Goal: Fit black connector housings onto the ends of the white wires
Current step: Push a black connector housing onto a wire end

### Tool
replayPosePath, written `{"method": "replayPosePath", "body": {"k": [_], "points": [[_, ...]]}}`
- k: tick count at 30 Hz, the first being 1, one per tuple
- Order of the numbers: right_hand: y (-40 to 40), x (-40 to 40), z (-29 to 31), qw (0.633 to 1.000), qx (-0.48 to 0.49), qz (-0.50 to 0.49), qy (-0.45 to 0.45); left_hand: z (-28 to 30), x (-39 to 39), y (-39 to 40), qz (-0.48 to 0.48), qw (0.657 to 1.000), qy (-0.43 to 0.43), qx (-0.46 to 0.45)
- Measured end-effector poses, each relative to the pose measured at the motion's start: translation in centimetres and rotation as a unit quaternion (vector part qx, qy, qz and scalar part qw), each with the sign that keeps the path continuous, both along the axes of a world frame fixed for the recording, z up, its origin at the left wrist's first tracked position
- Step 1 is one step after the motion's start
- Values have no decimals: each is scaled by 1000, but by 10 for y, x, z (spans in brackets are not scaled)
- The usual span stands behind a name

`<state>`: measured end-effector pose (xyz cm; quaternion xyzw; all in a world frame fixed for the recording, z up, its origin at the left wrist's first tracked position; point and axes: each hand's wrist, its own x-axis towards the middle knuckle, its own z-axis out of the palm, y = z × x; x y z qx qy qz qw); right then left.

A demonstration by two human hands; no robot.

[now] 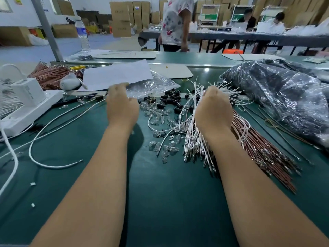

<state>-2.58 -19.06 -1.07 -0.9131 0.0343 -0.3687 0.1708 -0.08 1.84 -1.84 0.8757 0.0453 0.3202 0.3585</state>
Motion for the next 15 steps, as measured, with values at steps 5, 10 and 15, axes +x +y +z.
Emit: {"method": "replayPosePath", "body": {"k": [5, 10, 15], "points": [[14, -5, -2, 982, 2, 186, 25, 6, -12, -45, -137, 969, -102, 180], [15, -10, 2, 977, 38, 205, -39, 9, -18, -59, -183, 948, -146, 213], [4, -4, 2, 988, 96, 87, -89, 5, -13, -45, -194, 963, -100, 160]]}}
